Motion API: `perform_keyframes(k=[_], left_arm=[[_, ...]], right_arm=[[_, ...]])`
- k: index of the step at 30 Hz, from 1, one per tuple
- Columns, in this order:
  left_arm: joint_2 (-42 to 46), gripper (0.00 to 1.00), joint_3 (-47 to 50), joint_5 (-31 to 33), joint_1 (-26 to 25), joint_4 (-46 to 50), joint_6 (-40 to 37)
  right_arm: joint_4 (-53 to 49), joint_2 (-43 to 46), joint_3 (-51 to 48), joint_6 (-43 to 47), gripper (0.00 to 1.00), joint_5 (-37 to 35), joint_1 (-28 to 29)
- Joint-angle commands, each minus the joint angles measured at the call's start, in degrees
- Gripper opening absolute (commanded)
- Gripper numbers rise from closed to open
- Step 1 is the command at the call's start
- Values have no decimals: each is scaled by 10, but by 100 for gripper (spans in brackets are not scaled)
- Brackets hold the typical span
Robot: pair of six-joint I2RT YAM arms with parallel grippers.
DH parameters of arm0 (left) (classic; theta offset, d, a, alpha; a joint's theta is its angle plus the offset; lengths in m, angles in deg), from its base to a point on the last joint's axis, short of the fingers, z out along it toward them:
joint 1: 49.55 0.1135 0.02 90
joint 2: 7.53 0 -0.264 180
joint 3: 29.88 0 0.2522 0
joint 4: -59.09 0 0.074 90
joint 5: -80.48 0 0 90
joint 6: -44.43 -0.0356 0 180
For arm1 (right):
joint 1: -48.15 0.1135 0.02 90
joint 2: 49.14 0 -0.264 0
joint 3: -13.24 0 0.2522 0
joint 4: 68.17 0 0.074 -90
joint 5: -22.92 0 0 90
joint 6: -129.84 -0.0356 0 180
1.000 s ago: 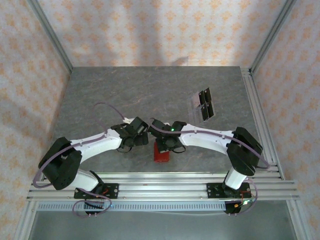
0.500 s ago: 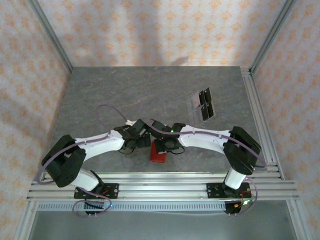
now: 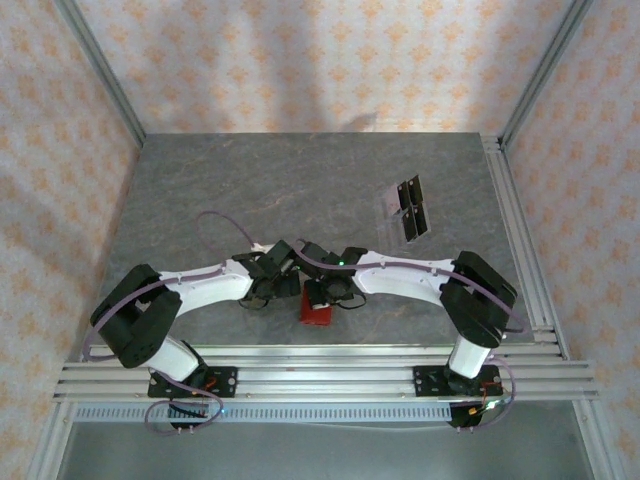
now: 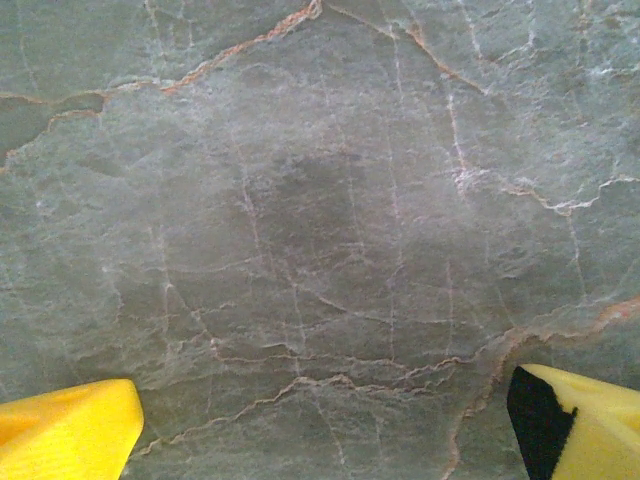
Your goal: Put the credit cards into the card holder
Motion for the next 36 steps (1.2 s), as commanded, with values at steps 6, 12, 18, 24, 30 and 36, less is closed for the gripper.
perform_keyframes(k=[6, 12, 18, 24, 30, 36], left_arm=[[-9, 97, 10, 14, -8, 4, 29], [9, 97, 3, 42, -9, 29, 49], [2, 97, 1, 36, -8, 25, 47], [-1, 97, 1, 34, -8, 22, 46], [-5, 97, 3, 33, -8, 20, 46], [-8, 97, 6, 32, -8, 18, 47]], right_arm=[[16, -36, -16, -8, 0, 1, -4], [23, -35, -34, -14, 0, 0, -4], [24, -27, -29, -14, 0, -3, -5], [16, 1, -13, -17, 0, -5, -5], [10, 10, 0, -16, 0, -6, -5], [24, 4, 0, -15, 0, 1, -5]])
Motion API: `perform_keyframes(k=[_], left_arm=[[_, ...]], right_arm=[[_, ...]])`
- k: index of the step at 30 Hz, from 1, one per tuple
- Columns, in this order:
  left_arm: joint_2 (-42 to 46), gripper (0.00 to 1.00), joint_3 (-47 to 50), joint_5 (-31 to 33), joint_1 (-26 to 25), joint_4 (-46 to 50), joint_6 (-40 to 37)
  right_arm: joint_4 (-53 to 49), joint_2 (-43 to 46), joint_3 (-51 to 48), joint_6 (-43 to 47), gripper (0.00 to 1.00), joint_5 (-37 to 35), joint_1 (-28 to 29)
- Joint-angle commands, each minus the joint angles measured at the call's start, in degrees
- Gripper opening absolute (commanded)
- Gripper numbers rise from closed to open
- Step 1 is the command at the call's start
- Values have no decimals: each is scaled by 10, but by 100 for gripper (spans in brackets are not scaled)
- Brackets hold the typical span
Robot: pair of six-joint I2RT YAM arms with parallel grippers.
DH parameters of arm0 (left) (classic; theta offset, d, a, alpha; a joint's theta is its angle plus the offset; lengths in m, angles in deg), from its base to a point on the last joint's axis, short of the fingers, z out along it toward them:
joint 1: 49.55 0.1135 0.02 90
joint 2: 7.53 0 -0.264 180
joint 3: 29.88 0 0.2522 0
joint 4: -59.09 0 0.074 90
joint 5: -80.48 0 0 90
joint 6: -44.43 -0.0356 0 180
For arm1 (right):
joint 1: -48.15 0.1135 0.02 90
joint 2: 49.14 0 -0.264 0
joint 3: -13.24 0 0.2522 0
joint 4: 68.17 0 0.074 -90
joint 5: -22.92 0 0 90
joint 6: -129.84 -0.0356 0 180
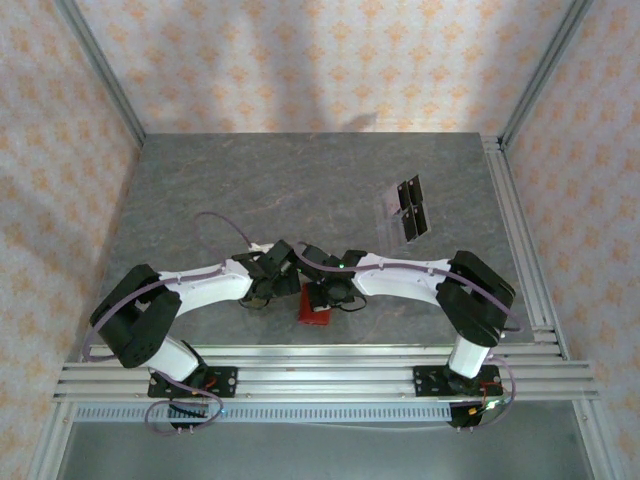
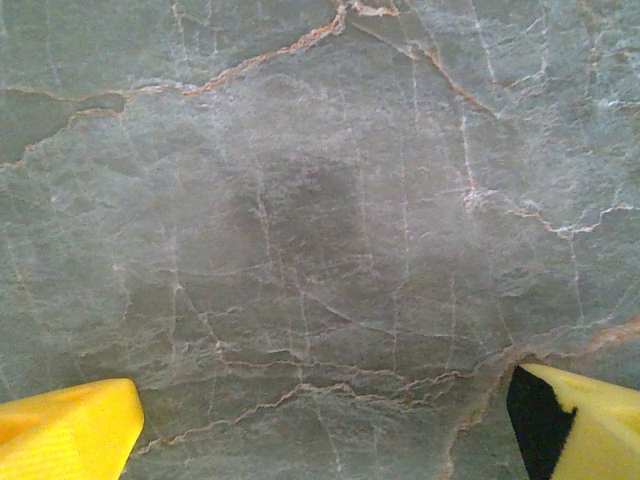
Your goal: Put the credit cards into the card holder
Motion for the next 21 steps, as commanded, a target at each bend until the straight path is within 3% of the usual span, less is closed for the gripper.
perform_keyframes(k=[1, 8, 14, 17, 21], left_arm=[[-9, 97, 6, 24, -10, 17, 15], [28, 98, -11, 74, 10, 63, 18], [91, 99, -4, 84, 43, 100, -24], [136, 98, 41, 64, 42, 87, -36], [225, 94, 117, -10, 41, 29, -62]], right_arm=[[10, 9, 18, -7, 0, -3, -5], [14, 8, 23, -7, 0, -9, -5], [15, 8, 23, -7, 0, -16, -7], [20, 5, 24, -7, 0, -14, -8], [25, -3, 28, -6, 0, -9, -8]])
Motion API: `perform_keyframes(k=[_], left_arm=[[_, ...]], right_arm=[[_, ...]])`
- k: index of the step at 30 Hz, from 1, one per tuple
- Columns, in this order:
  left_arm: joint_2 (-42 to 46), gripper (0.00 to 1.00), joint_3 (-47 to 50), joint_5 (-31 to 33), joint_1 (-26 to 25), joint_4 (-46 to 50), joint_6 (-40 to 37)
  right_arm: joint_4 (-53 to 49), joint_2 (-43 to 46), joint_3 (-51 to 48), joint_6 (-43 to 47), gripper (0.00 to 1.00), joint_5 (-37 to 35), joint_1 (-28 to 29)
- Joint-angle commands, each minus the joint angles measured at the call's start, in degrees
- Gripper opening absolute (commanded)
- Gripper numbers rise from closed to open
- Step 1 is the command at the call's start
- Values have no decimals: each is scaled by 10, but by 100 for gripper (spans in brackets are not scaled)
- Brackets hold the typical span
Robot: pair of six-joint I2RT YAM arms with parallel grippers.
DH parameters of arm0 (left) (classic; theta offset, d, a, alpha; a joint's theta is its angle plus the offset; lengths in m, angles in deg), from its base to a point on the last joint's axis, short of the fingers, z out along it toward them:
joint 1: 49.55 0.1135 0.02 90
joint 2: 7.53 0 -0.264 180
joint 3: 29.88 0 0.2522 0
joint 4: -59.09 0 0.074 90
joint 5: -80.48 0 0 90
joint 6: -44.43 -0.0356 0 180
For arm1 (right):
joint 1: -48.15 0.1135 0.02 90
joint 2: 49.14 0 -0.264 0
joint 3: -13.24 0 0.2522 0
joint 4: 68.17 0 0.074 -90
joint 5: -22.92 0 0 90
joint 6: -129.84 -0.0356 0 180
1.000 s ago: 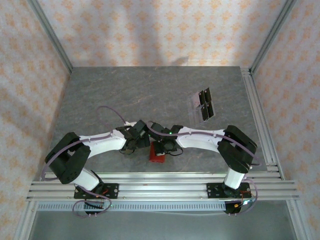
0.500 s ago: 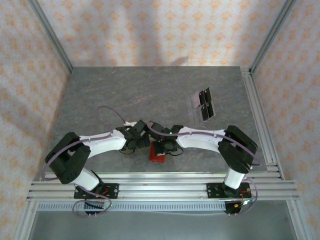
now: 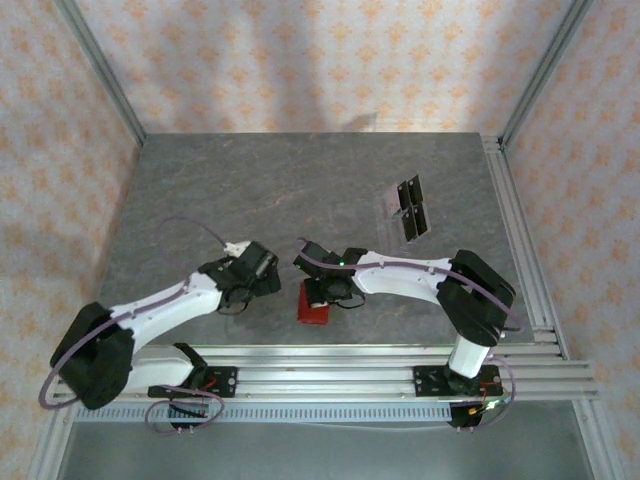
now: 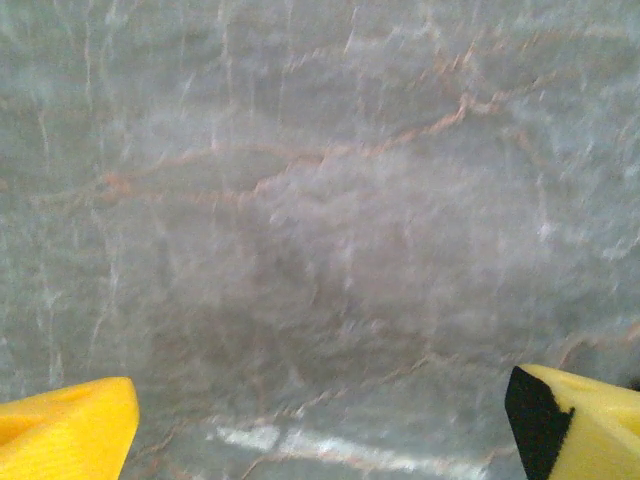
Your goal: Put the credit cards into the card holder
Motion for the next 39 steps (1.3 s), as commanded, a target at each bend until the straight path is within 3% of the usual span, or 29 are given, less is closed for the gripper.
perform_keyframes(k=[1, 7, 10, 23, 39], left_arm=[[72, 93, 60, -60, -2, -31, -36], [210, 89, 133, -122, -12, -44, -46], [226, 87, 146, -128, -26, -51, -39], [79, 89, 95, -64, -132, -121, -37], [25, 87, 83, -34, -167, -140, -29]], right_arm=[[9, -5, 22, -6, 0, -5, -2], [11, -16, 31, -4, 0, 4, -2], [15, -23, 34, -4, 0, 9, -2], [14, -33, 40, 0, 0, 22, -2], [12, -49, 41, 14, 0, 51, -2]])
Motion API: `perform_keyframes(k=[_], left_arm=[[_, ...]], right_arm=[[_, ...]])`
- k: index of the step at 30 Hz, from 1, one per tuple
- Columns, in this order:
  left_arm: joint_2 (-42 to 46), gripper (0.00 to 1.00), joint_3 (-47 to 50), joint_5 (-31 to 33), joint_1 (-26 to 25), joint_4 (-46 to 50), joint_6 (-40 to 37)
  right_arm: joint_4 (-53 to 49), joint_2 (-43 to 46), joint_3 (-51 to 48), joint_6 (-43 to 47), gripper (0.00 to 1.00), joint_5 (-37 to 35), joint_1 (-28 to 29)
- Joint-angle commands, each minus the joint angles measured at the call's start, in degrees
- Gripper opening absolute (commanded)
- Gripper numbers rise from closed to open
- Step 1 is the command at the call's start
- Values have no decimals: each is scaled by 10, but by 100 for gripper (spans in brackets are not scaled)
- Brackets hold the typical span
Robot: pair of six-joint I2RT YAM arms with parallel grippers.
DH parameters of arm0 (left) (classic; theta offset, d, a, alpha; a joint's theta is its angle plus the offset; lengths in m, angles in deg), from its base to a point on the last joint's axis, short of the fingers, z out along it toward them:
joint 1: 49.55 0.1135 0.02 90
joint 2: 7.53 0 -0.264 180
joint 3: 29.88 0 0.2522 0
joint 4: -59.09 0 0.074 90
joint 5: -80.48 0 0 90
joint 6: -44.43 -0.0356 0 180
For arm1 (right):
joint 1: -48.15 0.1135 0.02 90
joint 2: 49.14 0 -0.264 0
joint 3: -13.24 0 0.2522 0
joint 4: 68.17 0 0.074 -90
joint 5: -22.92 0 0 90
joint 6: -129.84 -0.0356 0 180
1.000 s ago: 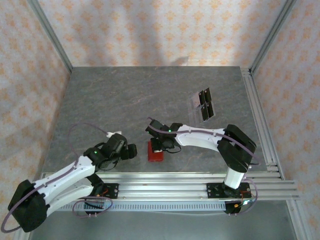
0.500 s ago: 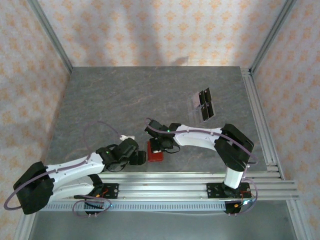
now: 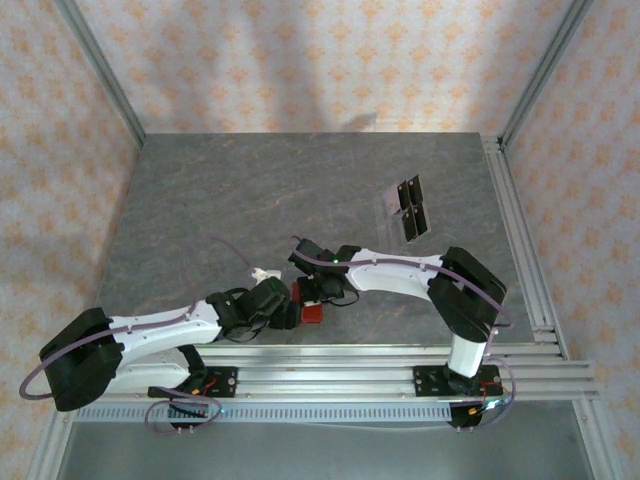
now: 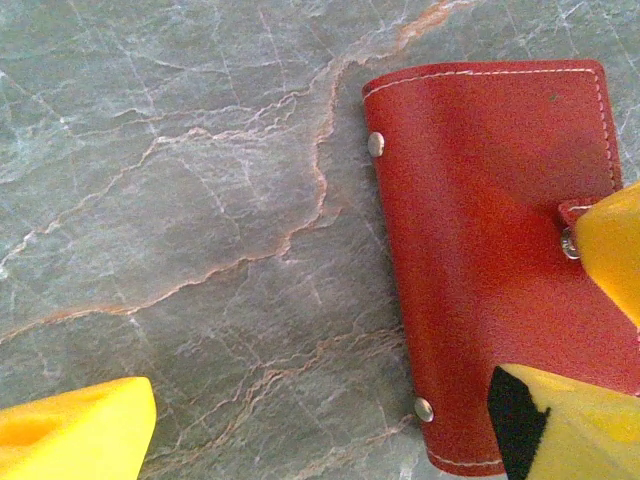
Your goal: Put the credit cards into the card holder
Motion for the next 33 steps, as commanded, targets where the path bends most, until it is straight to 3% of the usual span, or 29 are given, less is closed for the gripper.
perform_keyframes(k=[1, 15, 33], left_arm=[[-1, 86, -6, 28, -7, -7, 1], [-13, 81, 2, 45, -12, 13, -4], [-85, 77, 1, 45, -26, -2, -10]], right_arm=[[-1, -19, 12, 10, 0, 9, -2], [-10, -33, -10, 8, 0, -15, -3], [29, -71, -112, -28, 0, -30, -48]])
